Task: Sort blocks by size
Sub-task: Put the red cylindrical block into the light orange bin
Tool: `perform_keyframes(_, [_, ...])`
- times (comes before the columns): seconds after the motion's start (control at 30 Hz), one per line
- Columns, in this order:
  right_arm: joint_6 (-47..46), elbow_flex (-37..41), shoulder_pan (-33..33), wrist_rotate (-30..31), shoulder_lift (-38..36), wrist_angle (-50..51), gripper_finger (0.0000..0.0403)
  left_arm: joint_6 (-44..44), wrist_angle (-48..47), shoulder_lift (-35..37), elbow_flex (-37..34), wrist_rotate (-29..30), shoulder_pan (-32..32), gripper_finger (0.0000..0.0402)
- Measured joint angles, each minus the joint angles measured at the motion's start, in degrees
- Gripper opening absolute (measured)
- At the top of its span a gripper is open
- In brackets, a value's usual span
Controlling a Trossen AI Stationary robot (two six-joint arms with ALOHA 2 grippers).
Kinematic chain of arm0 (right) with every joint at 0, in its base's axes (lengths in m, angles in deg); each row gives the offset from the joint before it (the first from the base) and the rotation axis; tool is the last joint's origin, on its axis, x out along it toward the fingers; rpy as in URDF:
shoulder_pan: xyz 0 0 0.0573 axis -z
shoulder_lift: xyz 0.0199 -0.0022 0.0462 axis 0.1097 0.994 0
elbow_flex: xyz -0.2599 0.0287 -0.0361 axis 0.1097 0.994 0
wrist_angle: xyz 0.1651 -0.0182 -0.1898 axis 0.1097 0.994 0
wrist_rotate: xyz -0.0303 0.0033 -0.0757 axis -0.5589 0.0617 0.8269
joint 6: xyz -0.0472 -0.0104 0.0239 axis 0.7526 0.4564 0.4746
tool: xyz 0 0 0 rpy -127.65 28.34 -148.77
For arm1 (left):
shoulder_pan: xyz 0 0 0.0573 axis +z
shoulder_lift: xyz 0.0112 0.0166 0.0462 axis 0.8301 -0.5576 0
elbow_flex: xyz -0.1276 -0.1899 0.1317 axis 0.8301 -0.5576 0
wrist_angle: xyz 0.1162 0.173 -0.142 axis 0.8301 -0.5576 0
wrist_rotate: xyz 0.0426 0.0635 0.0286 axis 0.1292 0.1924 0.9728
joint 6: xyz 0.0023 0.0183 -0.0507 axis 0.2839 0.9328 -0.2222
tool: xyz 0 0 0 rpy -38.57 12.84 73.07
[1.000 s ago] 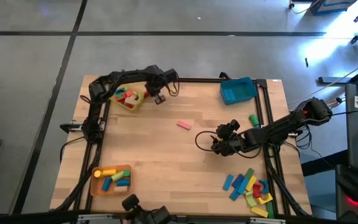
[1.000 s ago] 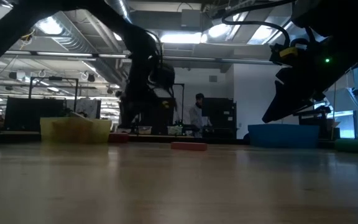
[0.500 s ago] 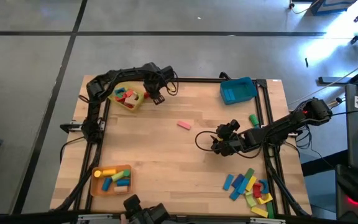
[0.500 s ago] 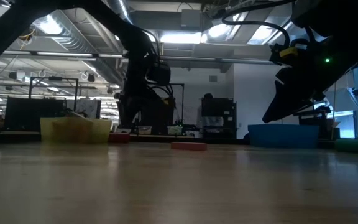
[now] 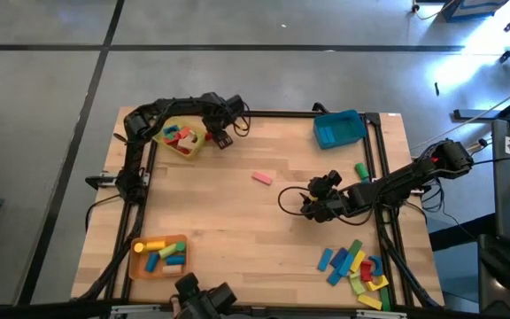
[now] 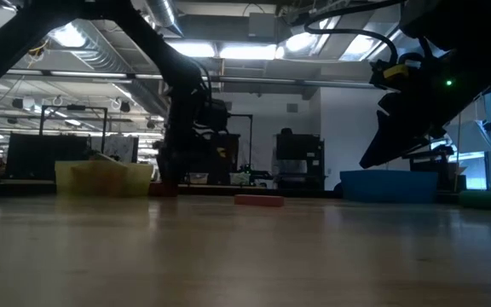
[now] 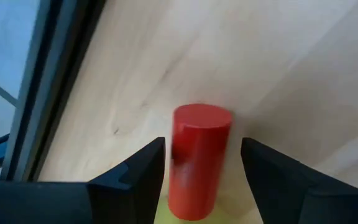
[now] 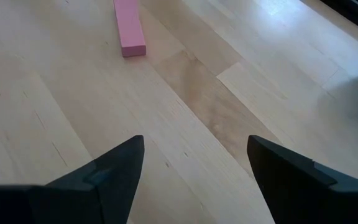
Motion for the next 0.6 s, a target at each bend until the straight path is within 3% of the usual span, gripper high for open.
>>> perform_keyframes(0.27, [0.03,0.0,0.0,0.07,0.0,-0.01,0.0289,0.47,-0.01,0.0,-0.02,-0.94,0.02,0.0192])
perform_keyframes(0.6, [0.5,0.0,0.0,0.07,0.0,0.03,0.0289,-0.04,-0.18,-3.48,0.38,-5.82,0.9,0.012])
